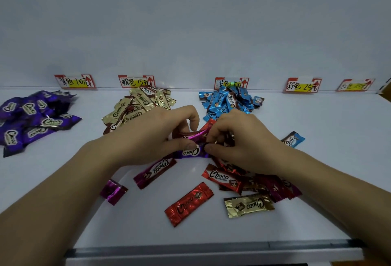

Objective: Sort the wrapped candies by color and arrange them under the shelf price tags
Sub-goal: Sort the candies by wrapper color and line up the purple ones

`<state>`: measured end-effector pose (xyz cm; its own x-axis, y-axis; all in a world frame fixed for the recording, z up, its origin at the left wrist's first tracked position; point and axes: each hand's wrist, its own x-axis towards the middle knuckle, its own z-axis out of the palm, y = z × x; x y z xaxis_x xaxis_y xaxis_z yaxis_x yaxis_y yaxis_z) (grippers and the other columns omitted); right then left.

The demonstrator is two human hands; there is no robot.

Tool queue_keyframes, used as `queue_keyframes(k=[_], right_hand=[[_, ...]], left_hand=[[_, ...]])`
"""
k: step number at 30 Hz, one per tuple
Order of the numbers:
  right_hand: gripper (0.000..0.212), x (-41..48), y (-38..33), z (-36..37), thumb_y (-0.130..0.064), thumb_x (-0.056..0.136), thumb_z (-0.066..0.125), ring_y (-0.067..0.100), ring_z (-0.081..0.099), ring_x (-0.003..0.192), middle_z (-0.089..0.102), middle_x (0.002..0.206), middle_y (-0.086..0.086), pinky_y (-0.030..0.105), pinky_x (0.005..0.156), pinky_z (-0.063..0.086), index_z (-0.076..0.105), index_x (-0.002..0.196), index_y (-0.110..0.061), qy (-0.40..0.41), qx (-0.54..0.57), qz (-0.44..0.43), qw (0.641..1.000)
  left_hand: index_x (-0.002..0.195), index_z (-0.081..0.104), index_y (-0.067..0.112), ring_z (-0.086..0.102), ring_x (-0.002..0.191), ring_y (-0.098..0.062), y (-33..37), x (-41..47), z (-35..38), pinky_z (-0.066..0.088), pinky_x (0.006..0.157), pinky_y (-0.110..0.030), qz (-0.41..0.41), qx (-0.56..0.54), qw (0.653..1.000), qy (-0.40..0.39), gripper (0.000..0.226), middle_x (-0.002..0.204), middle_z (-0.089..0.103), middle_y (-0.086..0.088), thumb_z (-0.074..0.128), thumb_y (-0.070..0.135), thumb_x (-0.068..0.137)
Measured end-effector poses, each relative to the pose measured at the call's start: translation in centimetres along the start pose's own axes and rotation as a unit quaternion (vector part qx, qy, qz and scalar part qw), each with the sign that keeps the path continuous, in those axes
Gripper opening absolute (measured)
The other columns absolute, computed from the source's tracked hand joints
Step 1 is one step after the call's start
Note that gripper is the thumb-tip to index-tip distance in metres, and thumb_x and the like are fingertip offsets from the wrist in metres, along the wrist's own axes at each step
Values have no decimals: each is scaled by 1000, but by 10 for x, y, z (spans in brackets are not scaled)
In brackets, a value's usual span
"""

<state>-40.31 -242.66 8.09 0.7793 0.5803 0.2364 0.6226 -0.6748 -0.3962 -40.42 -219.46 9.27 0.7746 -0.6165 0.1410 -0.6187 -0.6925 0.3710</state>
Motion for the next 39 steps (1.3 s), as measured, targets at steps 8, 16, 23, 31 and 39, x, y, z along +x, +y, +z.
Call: queue_keyframes(k=[8,16,23,31,39], right_hand=[[6,-5,10,-8,-28,87,76,10,62,86,66,80,-13,15,74,42,71,85,-30,70,120,27,990],[9,17,2,-8,-24,97,61,10,62,83,68,84,-11,21,72,49,69,94,-26,75,105,0,992],[10,77,-30,0,-33,98,59,7,60,83,62,87,-14,31,75,51,66,105,-31,-13,22,-54,998],[9,103,-48,28,-25,95,62,-1,55,80,61,84,-18,18,67,42,64,91,-33,-31,-19,-84,996],[8,100,-46,26,-24,93,62,-1,56,81,63,85,-17,25,72,47,67,90,-29,-26,-32,-86,995]], left_hand=[[95,63,40,52,87,0,-4,-1,-7,46,72,-25,-1,48,999,10,11,92,57,22,60,48,89],[80,68,30,61,70,-10,-14,-22,-30,49,66,-35,-166,-79,970,157,16,73,67,7,64,26,95],[79,71,26,66,80,-16,-62,-93,-44,52,72,-36,-377,-44,895,235,17,80,72,4,65,26,95],[80,73,22,65,81,-23,-114,-162,-68,45,71,-32,-489,15,815,310,11,79,71,0,71,27,89],[83,62,28,59,79,-23,-102,-136,-57,42,64,-34,-432,157,836,300,16,72,62,8,68,43,86]])
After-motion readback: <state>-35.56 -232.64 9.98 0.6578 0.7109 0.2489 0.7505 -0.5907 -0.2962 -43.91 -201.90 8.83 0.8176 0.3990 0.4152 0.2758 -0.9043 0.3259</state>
